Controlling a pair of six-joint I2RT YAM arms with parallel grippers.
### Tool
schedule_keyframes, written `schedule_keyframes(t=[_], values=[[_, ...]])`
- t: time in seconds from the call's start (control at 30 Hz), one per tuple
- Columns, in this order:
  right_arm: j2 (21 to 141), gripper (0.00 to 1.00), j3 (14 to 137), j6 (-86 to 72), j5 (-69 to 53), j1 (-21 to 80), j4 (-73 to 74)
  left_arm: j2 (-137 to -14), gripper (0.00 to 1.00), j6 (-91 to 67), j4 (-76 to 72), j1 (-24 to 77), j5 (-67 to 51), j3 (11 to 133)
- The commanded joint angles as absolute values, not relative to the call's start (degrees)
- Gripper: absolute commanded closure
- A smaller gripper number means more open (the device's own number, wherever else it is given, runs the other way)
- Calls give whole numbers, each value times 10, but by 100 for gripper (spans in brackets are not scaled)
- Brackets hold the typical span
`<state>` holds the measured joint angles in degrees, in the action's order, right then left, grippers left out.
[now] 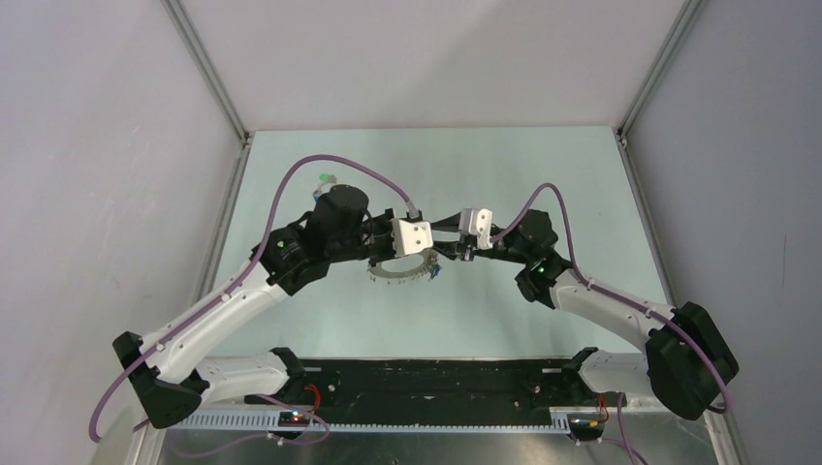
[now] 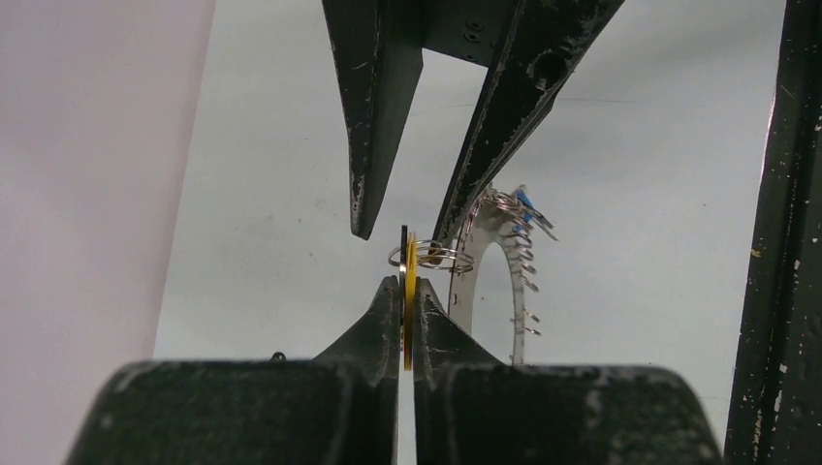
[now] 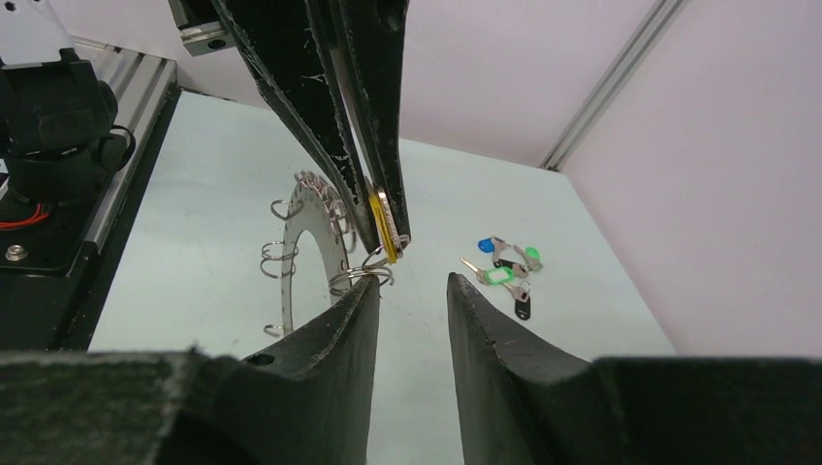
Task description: Remove the keys from the keyring
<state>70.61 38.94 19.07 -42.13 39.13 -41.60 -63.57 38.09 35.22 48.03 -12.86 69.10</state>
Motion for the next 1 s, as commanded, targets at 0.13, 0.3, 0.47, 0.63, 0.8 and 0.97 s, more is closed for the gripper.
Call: schedule_keyframes(t=[0.13, 0.3, 0.47, 0.63, 0.8, 0.97], values=[[721, 65, 412, 154, -452, 395, -489, -618, 100, 393, 320, 479, -155, 693], [731, 67, 418, 145, -464, 399, -489, -610, 100, 393, 316, 479, -158, 692], [735, 74, 423, 133, -468, 401, -489, -601, 100, 392, 310, 478, -156, 688], [735, 96, 426, 104, -459, 401, -490, -594, 100, 393, 306, 479, -153, 684], [720, 100, 427, 72, -428, 396, -464, -587, 100, 392, 303, 479, -144, 680], [706, 100, 425, -14, -377, 388, -458, -584, 100, 391, 300, 479, -127, 675]])
